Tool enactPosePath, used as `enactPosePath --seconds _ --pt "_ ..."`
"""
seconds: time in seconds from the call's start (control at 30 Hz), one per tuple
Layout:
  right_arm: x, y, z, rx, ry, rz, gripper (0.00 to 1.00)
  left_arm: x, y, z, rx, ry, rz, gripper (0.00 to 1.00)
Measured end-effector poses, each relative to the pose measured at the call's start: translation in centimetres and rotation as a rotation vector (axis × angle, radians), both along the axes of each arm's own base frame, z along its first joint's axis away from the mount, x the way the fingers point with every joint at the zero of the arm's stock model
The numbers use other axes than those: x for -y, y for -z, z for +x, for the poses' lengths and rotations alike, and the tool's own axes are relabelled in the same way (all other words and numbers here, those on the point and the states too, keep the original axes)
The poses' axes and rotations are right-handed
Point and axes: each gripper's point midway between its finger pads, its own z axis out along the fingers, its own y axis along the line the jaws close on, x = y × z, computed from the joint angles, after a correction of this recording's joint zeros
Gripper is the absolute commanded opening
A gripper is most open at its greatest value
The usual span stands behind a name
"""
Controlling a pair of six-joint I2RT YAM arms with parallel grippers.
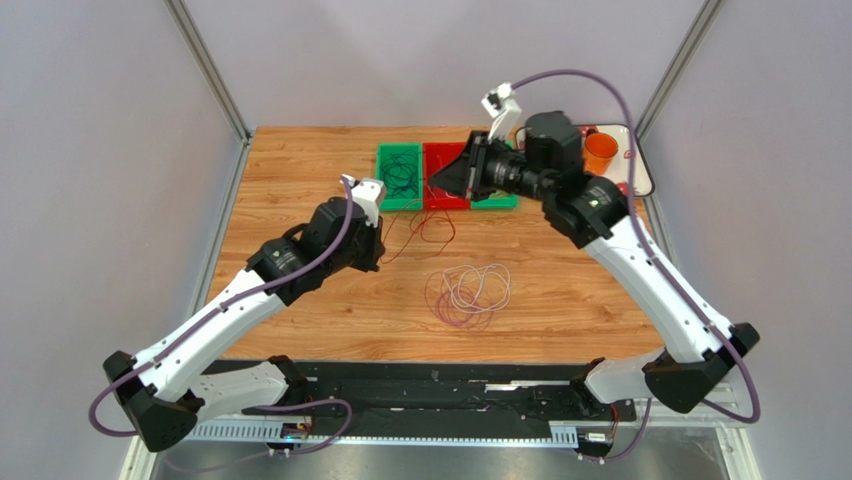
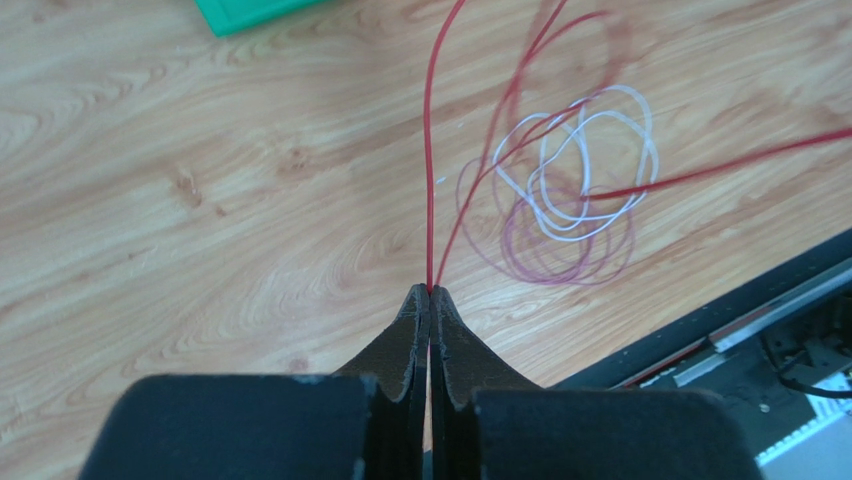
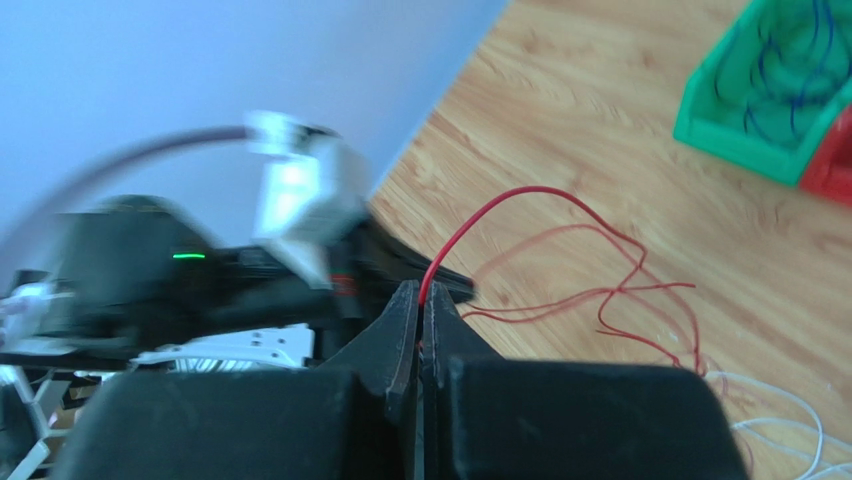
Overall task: Untangle the cables
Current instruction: Move the cable to the center of the board.
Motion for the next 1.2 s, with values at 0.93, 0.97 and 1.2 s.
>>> enactPosePath --seconds 0.93,0.97,1.2 --pt "16.9 -17.4 -4.5 0.475 0.514 0.102 0.00 -3.5 7.3 0.3 -0.187 -0.158 0.047 0.00" --pt "15.5 -16.0 -4.0 0.444 0.466 0.095 0.00 -3.3 6.3 0.1 -0.169 -0.143 0.023 0.00" --pt "6.2 -4.0 -0.4 0.139 0.202 0.009 0.00 -0.4 -1.9 -0.2 -0.050 -0.006 -0.170 0.00"
